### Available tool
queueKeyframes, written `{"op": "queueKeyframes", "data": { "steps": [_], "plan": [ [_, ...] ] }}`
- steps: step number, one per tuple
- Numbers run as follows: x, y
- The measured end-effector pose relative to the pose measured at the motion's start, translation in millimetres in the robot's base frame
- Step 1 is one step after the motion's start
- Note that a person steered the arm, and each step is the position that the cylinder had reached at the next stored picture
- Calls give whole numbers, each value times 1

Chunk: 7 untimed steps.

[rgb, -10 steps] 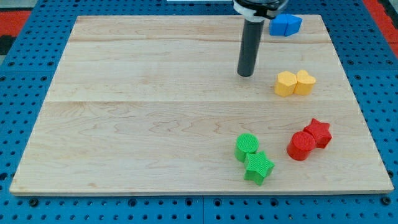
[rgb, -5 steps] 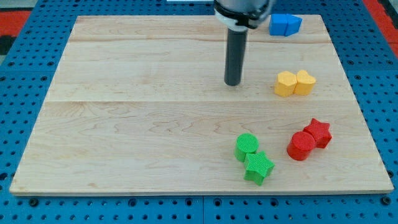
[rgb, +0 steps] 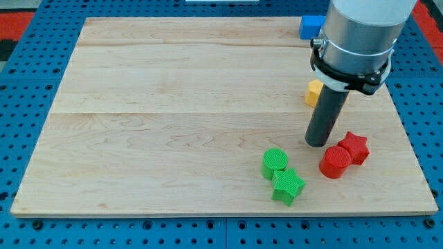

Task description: Push the red circle down a bit

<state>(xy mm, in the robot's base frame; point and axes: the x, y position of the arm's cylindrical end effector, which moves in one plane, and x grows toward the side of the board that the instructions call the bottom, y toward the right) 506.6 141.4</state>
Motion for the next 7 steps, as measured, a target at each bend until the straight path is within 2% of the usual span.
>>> {"op": "queueKeyframes", "data": {
  "steps": [4, 5, 6, 7],
  "plan": [
    [44, -22],
    [72, 17],
    [81, 22],
    [81, -3]
  ]
}}
